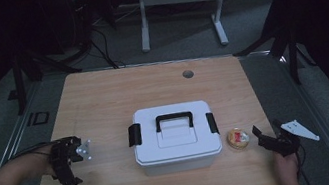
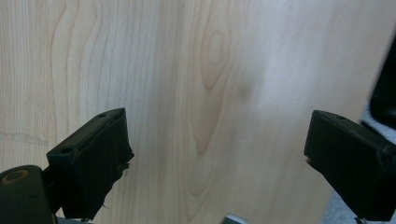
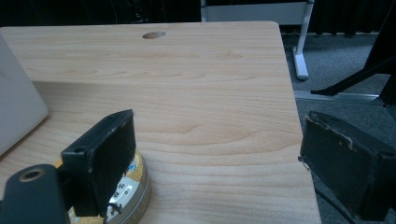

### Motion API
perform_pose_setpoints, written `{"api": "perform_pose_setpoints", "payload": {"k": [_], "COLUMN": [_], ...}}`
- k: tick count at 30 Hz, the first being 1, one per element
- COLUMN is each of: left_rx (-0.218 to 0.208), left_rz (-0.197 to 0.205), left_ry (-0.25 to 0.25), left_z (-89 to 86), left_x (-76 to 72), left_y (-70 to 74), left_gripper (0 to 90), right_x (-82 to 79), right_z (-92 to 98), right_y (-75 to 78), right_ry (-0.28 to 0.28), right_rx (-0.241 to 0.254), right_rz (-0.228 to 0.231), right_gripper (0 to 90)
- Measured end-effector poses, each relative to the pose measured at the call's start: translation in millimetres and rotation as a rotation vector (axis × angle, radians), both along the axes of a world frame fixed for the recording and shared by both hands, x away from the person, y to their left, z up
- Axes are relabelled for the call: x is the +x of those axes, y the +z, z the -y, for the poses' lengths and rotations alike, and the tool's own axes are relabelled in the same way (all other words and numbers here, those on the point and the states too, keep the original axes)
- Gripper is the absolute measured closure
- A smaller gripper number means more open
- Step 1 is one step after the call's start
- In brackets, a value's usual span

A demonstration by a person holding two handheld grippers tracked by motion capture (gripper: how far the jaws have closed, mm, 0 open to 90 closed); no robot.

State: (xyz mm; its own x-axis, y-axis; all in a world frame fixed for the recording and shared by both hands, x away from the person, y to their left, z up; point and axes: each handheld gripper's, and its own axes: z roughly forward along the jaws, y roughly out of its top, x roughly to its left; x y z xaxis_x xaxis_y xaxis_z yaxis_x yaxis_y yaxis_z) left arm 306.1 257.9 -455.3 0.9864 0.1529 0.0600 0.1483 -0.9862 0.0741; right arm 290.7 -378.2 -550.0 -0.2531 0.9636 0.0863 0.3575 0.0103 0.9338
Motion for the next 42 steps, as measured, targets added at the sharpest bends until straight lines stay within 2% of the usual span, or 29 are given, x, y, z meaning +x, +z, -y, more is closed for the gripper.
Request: {"api": "perform_pose_setpoints", "payload": {"k": [4, 14, 23, 26, 29, 31, 32, 33, 35, 37, 39, 40, 41, 42], "left_rx": [-0.042, 0.018, 0.020, 0.026, 0.012, -0.012, -0.021, -0.047, -0.123, -0.232, -0.305, -0.328, -0.325, -0.304], "left_rz": [0.030, 0.029, 0.057, 0.064, 0.056, 0.050, 0.064, 0.076, 0.080, 0.057, 0.055, 0.058, 0.065, 0.074], "left_ry": [-0.010, -0.038, -0.040, -0.033, -0.008, 0.004, 0.013, 0.023, 0.052, 0.088, 0.094, 0.100, 0.093, 0.086], "left_z": [5.7, 23.7, 40.4, 43.2, 45.0, 45.8, 46.5, 47.1, 47.7, 48.6, 50.3, 51.5, 53.3, 55.5], "left_x": [0.5, 8.6, 16.1, 17.1, 18.2, 18.6, 18.4, 19.1, 21.1, 22.3, 22.6, 22.7, 22.9, 22.7], "left_y": [17.9, 50.6, 90.5, 97.8, 101.2, 103.5, 104.6, 106.2, 109.9, 112.0, 113.8, 114.0, 113.7, 112.3], "left_gripper": [6.2, 6.9, 6.9, 6.9, 7.0, 7.0, 7.0, 7.1, 7.1, 7.1, 7.1, 7.1, 7.1, 7.1], "right_x": [0.3, 0.5, 0.5, 0.5, 0.5, 0.5, 0.5, 0.7, 0.6, 0.7, 0.7, 0.7, 0.7, 0.7], "right_z": [-0.1, 0.1, 0.4, 0.3, 0.4, 0.5, 0.6, 0.7, 0.5, 0.5, 0.5, 0.4, 0.4, 0.3], "right_y": [-0.2, -0.4, -0.4, -0.4, -0.4, -0.4, -0.4, -0.5, -0.5, -0.5, -0.6, -0.6, -0.6, -0.6], "right_ry": [0.001, 0.003, 0.006, 0.007, 0.008, 0.008, 0.008, 0.009, 0.011, 0.011, 0.012, 0.012, 0.012, 0.012], "right_rx": [-0.002, -0.004, -0.003, -0.002, -0.002, 0.001, -0.001, -0.004, -0.004, -0.005, -0.005, -0.006, -0.006, -0.006], "right_rz": [0.000, -0.001, -0.002, -0.002, -0.002, -0.003, -0.003, -0.001, -0.001, -0.001, -0.001, -0.002, -0.001, -0.001], "right_gripper": [10.0, 10.0, 10.0, 10.0, 10.0, 10.0, 10.0, 10.0, 10.0, 10.0, 10.0, 10.0, 10.0, 10.0]}}
